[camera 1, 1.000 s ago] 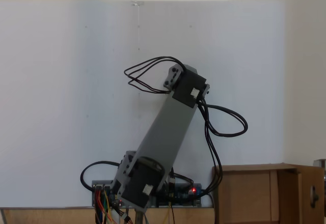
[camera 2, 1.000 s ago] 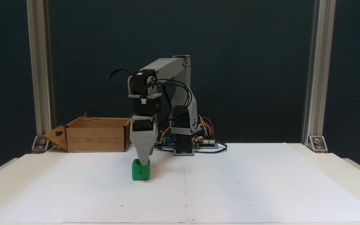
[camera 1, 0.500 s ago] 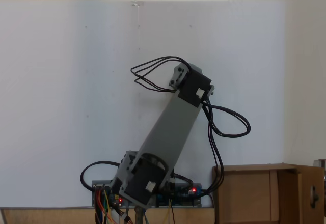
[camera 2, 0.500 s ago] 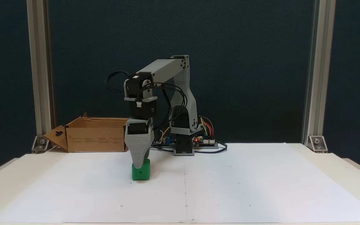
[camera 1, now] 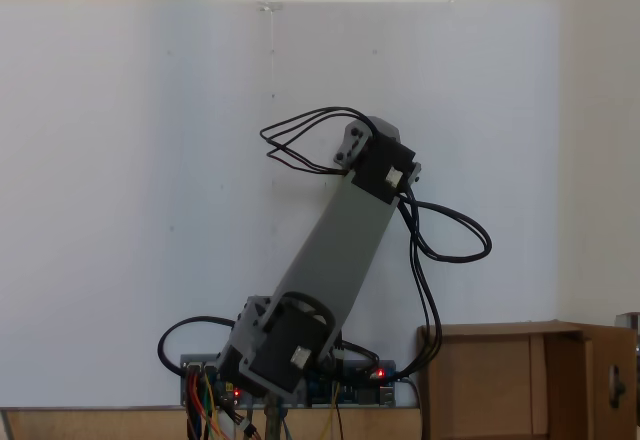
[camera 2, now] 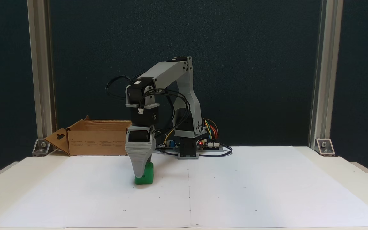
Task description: Grasp a green dice and put it in the bin.
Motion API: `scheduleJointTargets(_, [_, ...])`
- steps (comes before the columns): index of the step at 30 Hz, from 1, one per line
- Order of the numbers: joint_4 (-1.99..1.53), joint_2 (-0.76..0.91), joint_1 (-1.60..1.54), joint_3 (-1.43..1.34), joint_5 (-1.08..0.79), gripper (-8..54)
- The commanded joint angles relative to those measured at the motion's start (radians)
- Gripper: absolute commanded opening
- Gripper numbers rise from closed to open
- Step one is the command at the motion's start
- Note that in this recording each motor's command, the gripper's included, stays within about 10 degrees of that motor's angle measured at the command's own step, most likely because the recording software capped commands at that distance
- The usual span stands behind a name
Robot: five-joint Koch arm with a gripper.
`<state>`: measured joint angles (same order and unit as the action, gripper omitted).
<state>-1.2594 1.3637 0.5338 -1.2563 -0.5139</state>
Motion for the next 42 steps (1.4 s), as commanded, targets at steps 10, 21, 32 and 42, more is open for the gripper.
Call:
scheduleJointTargets(10, [0.028, -0.006, 0.0, -0.028, -0.063, 43.2])
scheduleJointTargets(21, [0.041, -0.026, -0.002, -0.035, 0.017, 41.3])
scheduleJointTargets(32, [0.043, -0.032, -0.002, -0.06, 0.061, 29.1])
scheduleJointTargets(42, [0.067, -0.012, 0.002, -0.058, 0.169, 12.1])
